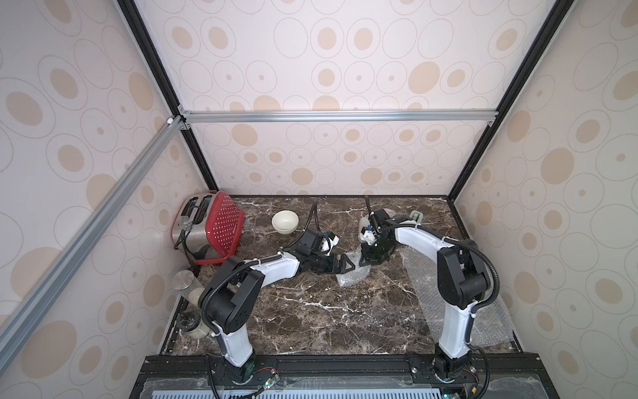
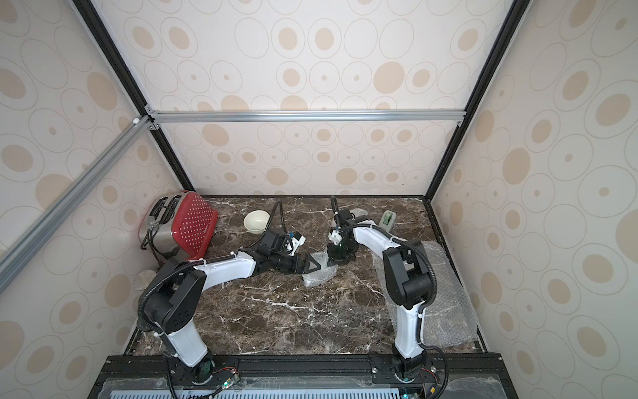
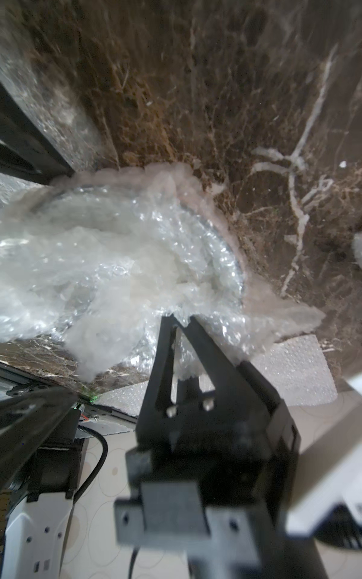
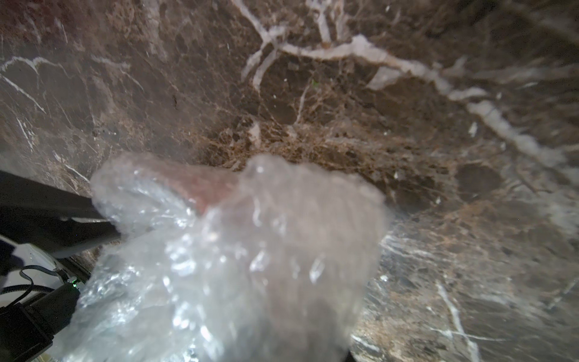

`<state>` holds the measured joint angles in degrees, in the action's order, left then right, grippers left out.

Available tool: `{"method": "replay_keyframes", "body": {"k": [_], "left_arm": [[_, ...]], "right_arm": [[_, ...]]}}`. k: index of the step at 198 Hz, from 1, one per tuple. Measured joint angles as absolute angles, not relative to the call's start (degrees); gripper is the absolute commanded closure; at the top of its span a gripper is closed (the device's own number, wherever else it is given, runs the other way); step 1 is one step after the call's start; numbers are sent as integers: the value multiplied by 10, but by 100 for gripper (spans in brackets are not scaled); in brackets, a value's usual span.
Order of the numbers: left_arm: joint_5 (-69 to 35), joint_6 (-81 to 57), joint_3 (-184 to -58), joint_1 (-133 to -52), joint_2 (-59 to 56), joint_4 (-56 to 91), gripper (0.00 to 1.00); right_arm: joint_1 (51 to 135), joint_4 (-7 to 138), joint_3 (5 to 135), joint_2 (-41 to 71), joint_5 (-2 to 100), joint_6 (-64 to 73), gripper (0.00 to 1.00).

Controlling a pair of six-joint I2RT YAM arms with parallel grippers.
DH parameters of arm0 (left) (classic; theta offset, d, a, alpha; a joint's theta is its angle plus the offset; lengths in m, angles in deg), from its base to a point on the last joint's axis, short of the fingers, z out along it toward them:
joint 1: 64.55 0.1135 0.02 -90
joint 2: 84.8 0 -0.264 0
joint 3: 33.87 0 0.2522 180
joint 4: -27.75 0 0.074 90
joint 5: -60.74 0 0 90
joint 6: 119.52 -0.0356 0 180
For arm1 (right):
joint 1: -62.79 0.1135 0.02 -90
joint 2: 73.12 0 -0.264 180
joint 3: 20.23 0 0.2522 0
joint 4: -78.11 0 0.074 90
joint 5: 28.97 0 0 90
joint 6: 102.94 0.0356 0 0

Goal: Wrap bowls in bubble wrap
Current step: Wrap the bowl in bubble wrap.

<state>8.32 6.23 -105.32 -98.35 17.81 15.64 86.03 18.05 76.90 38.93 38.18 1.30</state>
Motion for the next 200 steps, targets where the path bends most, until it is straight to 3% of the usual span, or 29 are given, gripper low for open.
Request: {"method": "replay_keyframes", "body": {"k": [26, 70, 113, 136, 166, 180, 200], "left_arm": [[55, 71, -1059, -989, 217, 161, 7], [2, 93, -1052, -984, 220, 183, 25], [6, 136, -1020, -973, 227, 246, 59], [16, 152, -1014, -974, 231, 270, 68], [17, 163, -1013, -973, 234, 275, 72], [16, 164, -1013, -973, 234, 275, 72], [13, 163, -1013, -972, 234, 272, 72]], "right_arm": [[864, 191, 762, 388, 382, 18, 81], [864, 209, 753, 386, 382, 22, 81], [865, 229, 734, 376, 381, 22, 81], [865, 238, 726, 372, 381, 22, 79], [865, 249, 714, 363, 372, 25, 66], [864, 255, 707, 356, 362, 28, 54], [858, 269, 690, 339, 340, 37, 48]]}}
